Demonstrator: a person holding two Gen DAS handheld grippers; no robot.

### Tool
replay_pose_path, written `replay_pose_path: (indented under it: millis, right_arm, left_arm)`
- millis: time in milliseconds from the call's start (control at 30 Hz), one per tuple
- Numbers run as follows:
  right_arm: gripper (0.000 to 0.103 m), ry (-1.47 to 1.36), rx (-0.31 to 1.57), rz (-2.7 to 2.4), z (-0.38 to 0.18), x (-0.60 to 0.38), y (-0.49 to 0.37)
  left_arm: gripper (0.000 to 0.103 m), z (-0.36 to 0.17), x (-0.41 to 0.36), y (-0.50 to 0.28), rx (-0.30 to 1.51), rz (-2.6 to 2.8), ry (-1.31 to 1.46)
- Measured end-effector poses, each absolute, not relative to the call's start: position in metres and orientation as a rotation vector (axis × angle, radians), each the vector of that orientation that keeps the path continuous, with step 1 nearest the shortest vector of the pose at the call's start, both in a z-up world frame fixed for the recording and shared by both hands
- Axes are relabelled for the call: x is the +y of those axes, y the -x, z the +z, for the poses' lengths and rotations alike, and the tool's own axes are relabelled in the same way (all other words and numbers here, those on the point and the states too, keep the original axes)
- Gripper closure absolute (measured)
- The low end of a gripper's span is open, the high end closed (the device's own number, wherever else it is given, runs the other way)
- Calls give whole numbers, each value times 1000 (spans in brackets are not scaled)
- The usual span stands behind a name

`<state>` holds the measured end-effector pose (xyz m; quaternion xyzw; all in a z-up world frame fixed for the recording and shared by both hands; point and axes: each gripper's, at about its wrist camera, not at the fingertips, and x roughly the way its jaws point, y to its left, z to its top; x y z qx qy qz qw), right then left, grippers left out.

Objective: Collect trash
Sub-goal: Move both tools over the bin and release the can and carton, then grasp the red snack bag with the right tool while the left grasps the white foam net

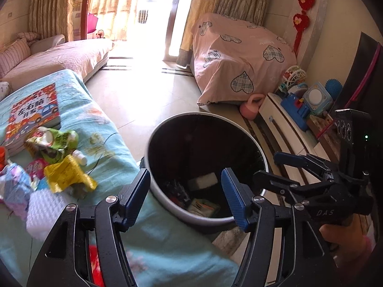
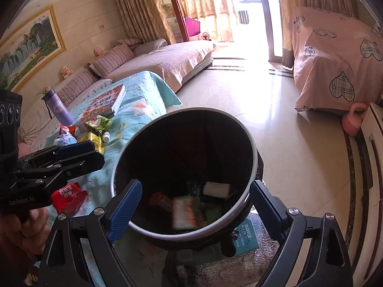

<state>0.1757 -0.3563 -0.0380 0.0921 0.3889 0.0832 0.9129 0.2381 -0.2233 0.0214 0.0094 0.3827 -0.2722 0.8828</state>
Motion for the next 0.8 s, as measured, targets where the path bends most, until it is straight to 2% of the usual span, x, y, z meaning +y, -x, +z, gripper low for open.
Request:
replay_pose_path:
  millis: [167, 800]
  right_arm:
    - [5, -229, 763, 194, -31, -340, -156]
    - [5, -298, 830, 363, -56, -228, -128]
  left_arm:
    - [37, 26, -183, -211, 779, -534, 43]
    - [36, -1, -29, -163, 801, -297, 184]
